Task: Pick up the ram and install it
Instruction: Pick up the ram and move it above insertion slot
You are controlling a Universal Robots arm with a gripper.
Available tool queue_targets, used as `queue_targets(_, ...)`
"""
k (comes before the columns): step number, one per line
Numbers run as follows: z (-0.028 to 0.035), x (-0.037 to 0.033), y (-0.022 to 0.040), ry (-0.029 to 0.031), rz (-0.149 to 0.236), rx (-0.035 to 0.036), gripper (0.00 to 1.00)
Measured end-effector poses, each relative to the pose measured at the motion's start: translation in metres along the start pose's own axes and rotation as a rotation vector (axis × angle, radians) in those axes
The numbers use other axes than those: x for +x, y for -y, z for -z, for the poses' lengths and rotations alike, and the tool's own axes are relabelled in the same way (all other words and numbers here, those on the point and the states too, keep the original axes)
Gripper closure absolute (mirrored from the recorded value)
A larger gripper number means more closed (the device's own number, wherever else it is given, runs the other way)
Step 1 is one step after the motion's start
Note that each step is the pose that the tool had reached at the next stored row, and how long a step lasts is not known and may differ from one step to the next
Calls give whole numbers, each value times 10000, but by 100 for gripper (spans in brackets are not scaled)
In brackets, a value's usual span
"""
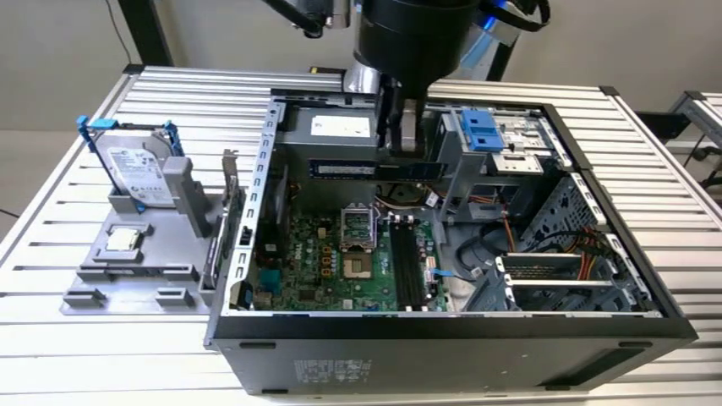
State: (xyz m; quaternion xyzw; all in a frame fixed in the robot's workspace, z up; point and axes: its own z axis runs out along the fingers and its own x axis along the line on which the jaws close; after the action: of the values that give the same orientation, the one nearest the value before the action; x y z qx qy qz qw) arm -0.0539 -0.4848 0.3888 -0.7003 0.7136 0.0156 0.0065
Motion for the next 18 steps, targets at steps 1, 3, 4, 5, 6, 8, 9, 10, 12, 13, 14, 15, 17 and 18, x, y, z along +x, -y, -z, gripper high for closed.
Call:
queue_targets(1, 0, -2, 45, 1, 1, 0, 100)
queue_targets(3, 2, -6, 137, 0, 0, 0, 100)
queue_targets(4, 2, -8, 183, 0, 0, 0, 100)
queue_targets(5, 3, -9, 229, 0, 2, 0, 100)
queue_targets(6, 3, -11, 274, 0, 2, 0, 100)
queue_targets(8, 4, -15, 365, 0, 1, 0, 100)
queue_targets(9, 5, -17, 407, 0, 2, 0, 100)
queue_targets(10, 5, -19, 453, 1, 0, 0, 100)
queue_targets(12, 6, -23, 546, 0, 2, 0, 100)
queue_targets(13, 7, -25, 591, 0, 1, 0, 100)
queue_targets(14, 7, -28, 636, 0, 0, 0, 100)
queue_targets(15, 8, -32, 681, -1, 1, 0, 100)
queue_targets(17, 5, -93, 726, -1, 2, 0, 100)
queue_targets(18, 3, -133, 735, 0, 1, 0, 100)
